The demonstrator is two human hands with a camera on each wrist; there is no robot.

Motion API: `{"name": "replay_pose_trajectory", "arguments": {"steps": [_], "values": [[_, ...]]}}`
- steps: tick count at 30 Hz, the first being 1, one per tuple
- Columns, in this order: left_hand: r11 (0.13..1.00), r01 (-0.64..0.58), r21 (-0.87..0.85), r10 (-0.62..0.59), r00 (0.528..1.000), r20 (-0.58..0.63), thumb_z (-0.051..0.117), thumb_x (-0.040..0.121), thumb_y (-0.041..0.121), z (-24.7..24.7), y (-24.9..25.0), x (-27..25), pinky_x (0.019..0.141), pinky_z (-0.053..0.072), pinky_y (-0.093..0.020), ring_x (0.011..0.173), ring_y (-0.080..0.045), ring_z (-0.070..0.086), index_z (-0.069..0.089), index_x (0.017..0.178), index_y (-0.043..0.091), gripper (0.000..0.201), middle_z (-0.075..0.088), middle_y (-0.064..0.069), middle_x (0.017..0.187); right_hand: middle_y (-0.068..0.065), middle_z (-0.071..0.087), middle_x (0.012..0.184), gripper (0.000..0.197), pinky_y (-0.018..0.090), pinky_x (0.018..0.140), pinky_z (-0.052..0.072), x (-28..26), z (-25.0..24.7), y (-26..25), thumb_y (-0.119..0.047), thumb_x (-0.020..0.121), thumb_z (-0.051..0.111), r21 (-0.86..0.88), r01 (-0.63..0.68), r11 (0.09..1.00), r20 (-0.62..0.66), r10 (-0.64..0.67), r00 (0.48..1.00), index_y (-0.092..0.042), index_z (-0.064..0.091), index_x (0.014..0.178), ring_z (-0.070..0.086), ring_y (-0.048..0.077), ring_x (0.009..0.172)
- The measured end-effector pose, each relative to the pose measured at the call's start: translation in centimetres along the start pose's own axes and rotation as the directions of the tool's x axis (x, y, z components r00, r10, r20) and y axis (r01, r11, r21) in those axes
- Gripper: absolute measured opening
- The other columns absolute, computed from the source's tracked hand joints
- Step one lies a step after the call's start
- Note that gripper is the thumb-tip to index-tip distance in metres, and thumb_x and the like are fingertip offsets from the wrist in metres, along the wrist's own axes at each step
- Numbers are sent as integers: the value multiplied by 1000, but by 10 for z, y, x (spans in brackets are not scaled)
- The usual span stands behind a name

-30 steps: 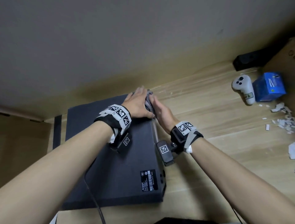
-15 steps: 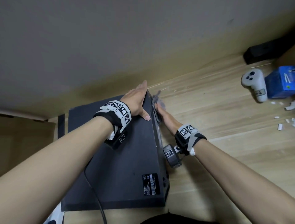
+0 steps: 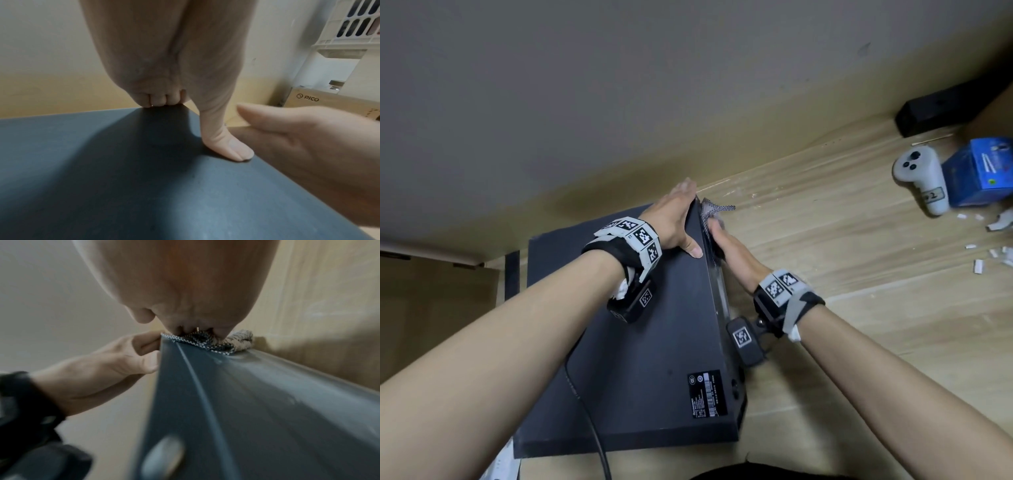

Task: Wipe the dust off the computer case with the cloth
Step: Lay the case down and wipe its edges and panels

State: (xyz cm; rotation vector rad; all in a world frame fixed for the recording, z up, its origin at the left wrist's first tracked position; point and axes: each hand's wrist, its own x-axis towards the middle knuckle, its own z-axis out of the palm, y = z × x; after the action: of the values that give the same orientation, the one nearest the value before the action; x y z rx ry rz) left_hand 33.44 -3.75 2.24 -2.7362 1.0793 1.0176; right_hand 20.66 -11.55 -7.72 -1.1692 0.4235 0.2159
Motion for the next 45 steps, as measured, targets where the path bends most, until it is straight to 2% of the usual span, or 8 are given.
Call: {"name": "replay_pose_trajectory", "arguments": {"steps": [10,19,23,30,37,40,42,45], "values": [[1000,-2,20,1,1000,12,92,55,35,2,-4,4,120,2,-29,149,-18,-5,-3,154,10,139,-9,-6,162,3,32,156,56,15,105,22,56,-16,-18,-41,108,15,-52,-86,995,-71,82,994,-10,27,153,27,15,146],[1000,-8,9,8,1000,13,91,57,32,1,-2,5,119,1,-29,149,-18,-6,-4,154,10,138,-10,-6,162,-1,26,162,74,38,124,14,19,-21,52,-63,99,24,35,-148,988,-50,149,988,-16,22,157,24,12,148],[1000,-2,16,1,1000,12,91,57,32,1,-1,4,120,2,-30,149,-18,-5,-4,154,11,138,-10,-5,162,-13,19,161,90,43,124,13,-33,-16,78,-81,86,26,-8,-229,973,-3,229,974,-25,20,157,20,7,148],[1000,10,21,-10,1000,13,91,56,33,0,-2,3,120,2,-31,149,-17,-5,-5,154,12,139,-10,-3,162,-12,16,163,87,43,124,13,-55,-4,78,-77,87,27,79,-251,965,-23,254,967,-26,18,157,17,7,149],[1000,-18,13,18,1000,0,91,56,32,1,-3,2,120,2,-30,150,-19,-5,-3,154,9,138,-8,-7,162,-14,21,162,110,43,125,10,56,-37,113,-95,68,44,142,-135,981,-50,144,988,-34,19,156,18,4,149],[1000,-29,9,29,1000,-3,91,56,32,0,-3,2,120,2,-30,150,-19,-5,-3,154,8,137,-8,-7,162,-19,26,160,106,46,124,10,110,-66,133,-95,67,47,116,-119,986,-107,132,985,-40,22,154,21,4,148],[999,-34,4,34,999,-3,91,56,32,1,-4,2,120,2,-30,149,-19,-5,-3,154,8,138,-8,-8,162,-16,36,155,100,42,122,23,88,-48,83,-87,75,48,179,-122,976,-110,143,984,-29,29,154,33,6,143],[999,-36,-8,36,999,-5,91,57,32,2,-5,2,119,1,-30,149,-19,-5,-3,154,8,138,-8,-8,162,-16,60,118,46,14,83,51,40,-14,-5,-47,105,31,238,-141,961,-57,159,986,-20,44,140,62,-3,101]]}}
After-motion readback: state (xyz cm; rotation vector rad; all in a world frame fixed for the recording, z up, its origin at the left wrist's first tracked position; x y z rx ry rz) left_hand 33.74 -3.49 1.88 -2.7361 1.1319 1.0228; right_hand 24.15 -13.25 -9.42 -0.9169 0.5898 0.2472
